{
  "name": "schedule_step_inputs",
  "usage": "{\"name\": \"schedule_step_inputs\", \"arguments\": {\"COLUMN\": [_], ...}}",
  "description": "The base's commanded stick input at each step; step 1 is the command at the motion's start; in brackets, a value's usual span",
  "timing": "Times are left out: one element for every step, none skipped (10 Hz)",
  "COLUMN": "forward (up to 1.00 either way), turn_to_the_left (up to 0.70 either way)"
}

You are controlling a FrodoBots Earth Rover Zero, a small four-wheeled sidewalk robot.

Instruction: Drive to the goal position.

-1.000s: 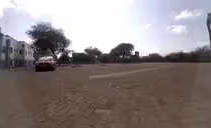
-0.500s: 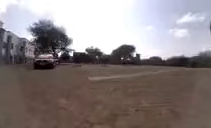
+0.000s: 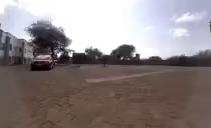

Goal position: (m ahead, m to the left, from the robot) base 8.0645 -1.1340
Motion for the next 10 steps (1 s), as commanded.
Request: {"name": "schedule_step_inputs", "arguments": {"forward": [0.7, 0.7, 0.7, 0.7, 0.7, 0.7, 0.7, 0.7, 0.7, 0.7], "turn_to_the_left": [0.0, 0.0, 0.0, 0.0, 0.0, 0.0, 0.0, 0.0, 0.0, 0.0]}}
